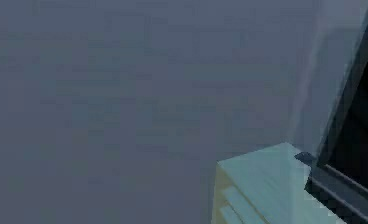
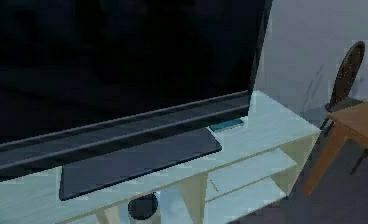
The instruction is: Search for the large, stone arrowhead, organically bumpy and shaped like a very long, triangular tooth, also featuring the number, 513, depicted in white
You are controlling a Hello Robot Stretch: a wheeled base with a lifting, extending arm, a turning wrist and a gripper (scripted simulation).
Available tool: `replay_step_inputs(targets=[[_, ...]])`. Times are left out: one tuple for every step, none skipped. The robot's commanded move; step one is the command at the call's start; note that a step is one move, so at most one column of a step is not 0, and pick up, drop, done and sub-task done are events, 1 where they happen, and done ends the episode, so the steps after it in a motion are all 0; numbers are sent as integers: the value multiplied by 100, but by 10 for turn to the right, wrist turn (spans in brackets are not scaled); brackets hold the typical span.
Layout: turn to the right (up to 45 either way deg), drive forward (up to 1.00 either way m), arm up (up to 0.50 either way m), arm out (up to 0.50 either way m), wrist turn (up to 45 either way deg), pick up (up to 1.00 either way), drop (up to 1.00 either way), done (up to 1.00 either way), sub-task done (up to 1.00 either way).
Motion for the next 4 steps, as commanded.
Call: replay_step_inputs(targets=[[0, 25, 0, 0, 0, 0, 0, 0, 0], [450, 0, 0, 0, 0, 0, 0, 0, 0], [0, 90, 0, 0, 0, 0, 0, 0, 0], [0, 0, 0, 0, 0, 0, 0, 100, 0]])
